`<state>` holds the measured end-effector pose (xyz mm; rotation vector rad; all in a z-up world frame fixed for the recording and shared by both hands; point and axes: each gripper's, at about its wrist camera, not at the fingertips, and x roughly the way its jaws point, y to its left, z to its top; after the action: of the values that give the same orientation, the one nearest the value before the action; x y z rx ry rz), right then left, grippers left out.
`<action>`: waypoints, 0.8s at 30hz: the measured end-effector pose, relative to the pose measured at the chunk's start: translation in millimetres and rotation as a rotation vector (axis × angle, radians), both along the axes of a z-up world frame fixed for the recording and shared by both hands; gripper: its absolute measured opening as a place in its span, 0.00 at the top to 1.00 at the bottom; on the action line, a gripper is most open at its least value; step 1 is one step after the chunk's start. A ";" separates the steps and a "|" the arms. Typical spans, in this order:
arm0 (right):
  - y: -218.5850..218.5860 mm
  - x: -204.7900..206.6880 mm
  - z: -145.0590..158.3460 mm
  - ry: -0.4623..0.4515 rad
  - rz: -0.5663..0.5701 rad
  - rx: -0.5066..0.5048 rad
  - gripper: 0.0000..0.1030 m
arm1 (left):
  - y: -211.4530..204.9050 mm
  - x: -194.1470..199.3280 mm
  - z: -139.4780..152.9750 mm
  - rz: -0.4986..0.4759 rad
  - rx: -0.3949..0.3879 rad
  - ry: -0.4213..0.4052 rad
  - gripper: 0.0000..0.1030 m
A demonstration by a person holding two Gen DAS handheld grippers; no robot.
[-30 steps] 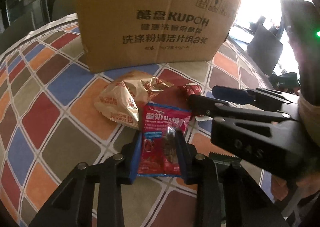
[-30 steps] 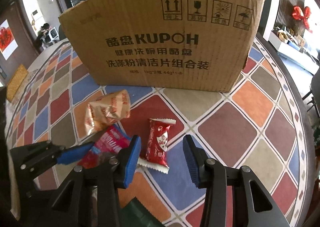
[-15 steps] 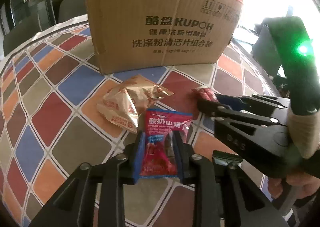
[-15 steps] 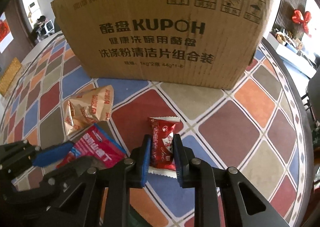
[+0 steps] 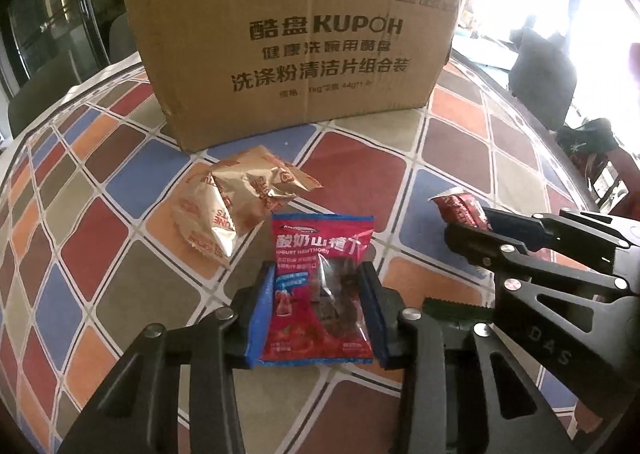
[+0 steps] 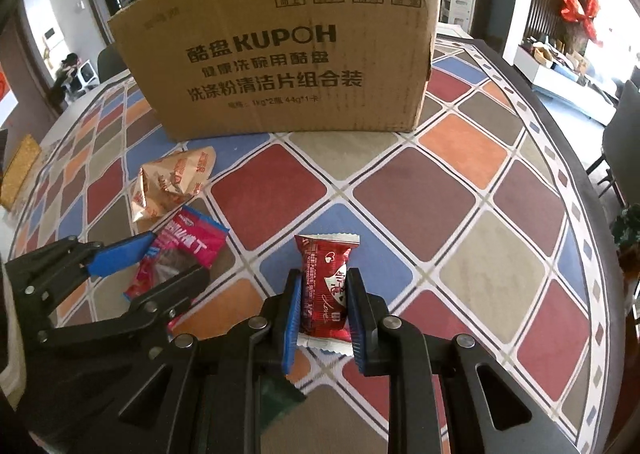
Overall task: Organize snacks
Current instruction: 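Carry the hawthorn bag and candy bar into the box and release both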
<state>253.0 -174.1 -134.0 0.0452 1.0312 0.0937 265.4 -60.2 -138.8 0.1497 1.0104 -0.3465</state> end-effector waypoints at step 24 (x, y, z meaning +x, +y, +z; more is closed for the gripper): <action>-9.1 -32.3 73.7 -0.158 -0.007 0.052 0.78 | 18.9 -28.7 91.1 0.050 -0.103 -0.155 0.62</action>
<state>220.7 -183.2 -60.3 0.0873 0.8704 0.1160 236.7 -41.3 -47.7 0.0569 0.8399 -0.3354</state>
